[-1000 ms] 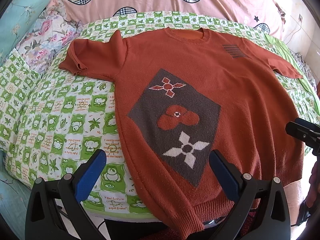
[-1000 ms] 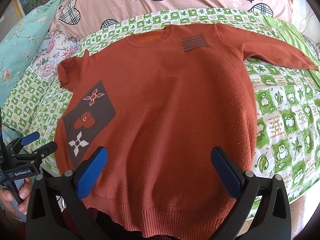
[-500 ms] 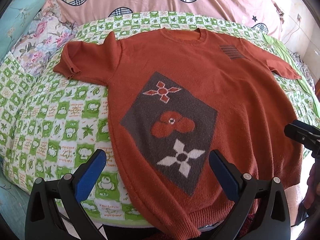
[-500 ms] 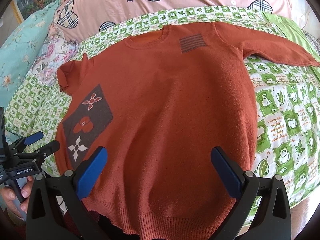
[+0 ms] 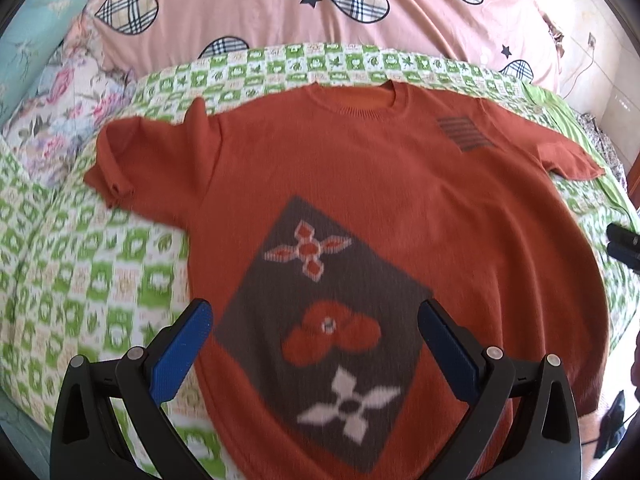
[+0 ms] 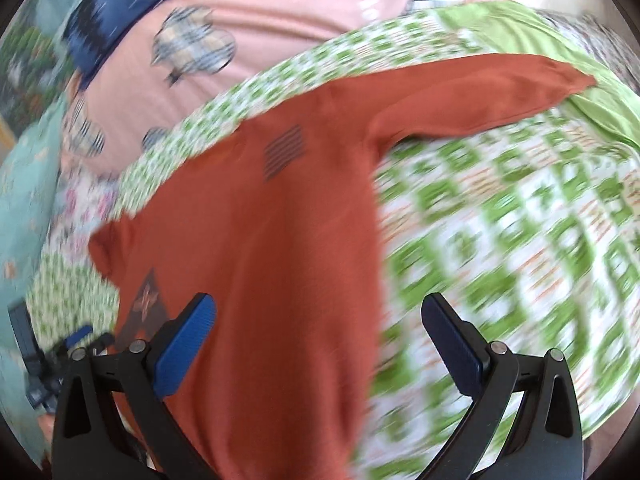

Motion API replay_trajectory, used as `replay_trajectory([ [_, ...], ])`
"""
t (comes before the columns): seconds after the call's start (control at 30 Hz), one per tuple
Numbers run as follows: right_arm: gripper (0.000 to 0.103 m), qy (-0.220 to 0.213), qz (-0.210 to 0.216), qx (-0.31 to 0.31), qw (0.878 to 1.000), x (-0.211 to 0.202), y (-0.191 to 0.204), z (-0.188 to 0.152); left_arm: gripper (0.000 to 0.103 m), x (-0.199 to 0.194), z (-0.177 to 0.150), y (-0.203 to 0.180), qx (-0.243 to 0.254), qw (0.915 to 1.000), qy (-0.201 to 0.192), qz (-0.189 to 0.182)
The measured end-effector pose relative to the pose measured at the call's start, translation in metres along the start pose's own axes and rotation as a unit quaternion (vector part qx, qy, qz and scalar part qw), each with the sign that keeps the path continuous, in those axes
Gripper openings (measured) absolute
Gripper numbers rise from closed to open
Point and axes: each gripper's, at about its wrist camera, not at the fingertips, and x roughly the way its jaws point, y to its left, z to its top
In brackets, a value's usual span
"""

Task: Fold small clothes
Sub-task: 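Grasp the cuff of the sleeve with the right gripper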

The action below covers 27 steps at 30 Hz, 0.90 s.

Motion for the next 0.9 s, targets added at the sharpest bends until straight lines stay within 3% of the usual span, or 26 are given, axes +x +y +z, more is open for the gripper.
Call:
replay_trajectory([
  [0.1, 0.103, -0.043, -0.016, 0.032, 0.998, -0.014, -0.039, 0.031, 0.103, 0.009, 0.016, -0.001, 0.002, 1.0, -0.003, 0.003],
  [0.23, 0.098, -0.079, -0.073, 0.074, 0.991, -0.022, -0.099, 0.081, 0.103, 0.017, 0.034, -0.003, -0.01, 0.9999, -0.006, -0.006],
  [0.33, 0.09, -0.098, -0.096, 0.11, 0.984, -0.02, -0.152, 0.119, 0.103, 0.023, 0.042, -0.006, -0.02, 0.9996, -0.003, -0.021],
  [0.4, 0.071, -0.102, -0.119, 0.147, 0.977, -0.015, -0.194, 0.144, 0.103, 0.029, 0.047, -0.011, -0.019, 0.9995, 0.002, -0.024],
  [0.6, 0.059, -0.109, -0.205, 0.2, 0.952, 0.01, -0.289, 0.209, 0.103, 0.048, 0.051, -0.022, -0.007, 0.9996, 0.025, -0.016],
  [0.73, 0.045, -0.101, -0.206, 0.231, 0.945, 0.028, -0.324, 0.218, 0.103, 0.061, 0.053, -0.024, -0.008, 0.999, 0.043, -0.012],
  [0.77, 0.034, -0.104, -0.208, 0.233, 0.944, 0.029, -0.327, 0.221, 0.103, 0.063, 0.054, -0.025, -0.009, 0.9989, 0.045, -0.013],
  [0.8, 0.016, -0.102, -0.212, 0.23, 0.944, 0.028, -0.326, 0.224, 0.103, 0.065, 0.055, -0.025, -0.009, 0.9988, 0.046, -0.013],
  [0.83, 0.008, -0.104, -0.203, 0.229, 0.946, 0.027, -0.323, 0.225, 0.103, 0.067, 0.057, -0.026, -0.011, 0.9987, 0.047, -0.014],
  [0.9, 0.008, -0.118, -0.184, 0.21, 0.953, 0.022, -0.306, 0.229, 0.103, 0.069, 0.058, -0.026, -0.014, 0.9986, 0.048, -0.019],
])
